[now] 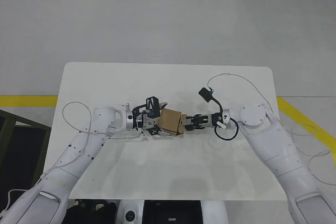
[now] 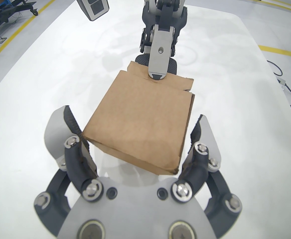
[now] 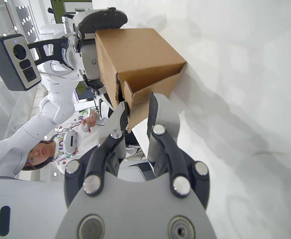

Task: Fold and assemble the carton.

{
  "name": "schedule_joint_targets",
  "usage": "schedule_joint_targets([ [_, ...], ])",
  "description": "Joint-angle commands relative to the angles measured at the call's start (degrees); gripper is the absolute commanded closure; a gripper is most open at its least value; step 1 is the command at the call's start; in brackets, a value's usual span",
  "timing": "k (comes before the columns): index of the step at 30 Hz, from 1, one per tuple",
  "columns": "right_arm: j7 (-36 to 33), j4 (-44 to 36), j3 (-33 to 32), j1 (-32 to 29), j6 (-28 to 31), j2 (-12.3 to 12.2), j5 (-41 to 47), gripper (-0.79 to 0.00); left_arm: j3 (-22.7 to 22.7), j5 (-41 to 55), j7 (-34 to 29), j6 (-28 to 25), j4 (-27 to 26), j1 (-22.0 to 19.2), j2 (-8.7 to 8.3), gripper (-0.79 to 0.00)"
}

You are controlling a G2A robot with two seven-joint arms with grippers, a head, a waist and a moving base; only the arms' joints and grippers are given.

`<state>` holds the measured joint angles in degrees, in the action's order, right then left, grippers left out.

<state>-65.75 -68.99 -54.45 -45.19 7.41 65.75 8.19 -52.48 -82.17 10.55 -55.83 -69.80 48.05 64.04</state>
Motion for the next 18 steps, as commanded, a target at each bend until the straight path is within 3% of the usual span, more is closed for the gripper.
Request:
schedule_joint_targets([
  [1,0.0,-0.1,0.2,0.1,0.0,0.1,0.0,-0.145,0.0,0.0,-0.1,0.0,-0.2,0.1,-0.02,-0.785],
  [18,0.3,0.7,2.3,2.1,1.0,1.1,0.7,-0.163,0.1,0.1,-0.3,-0.2,-0.7,0.3,0.03,-0.785],
])
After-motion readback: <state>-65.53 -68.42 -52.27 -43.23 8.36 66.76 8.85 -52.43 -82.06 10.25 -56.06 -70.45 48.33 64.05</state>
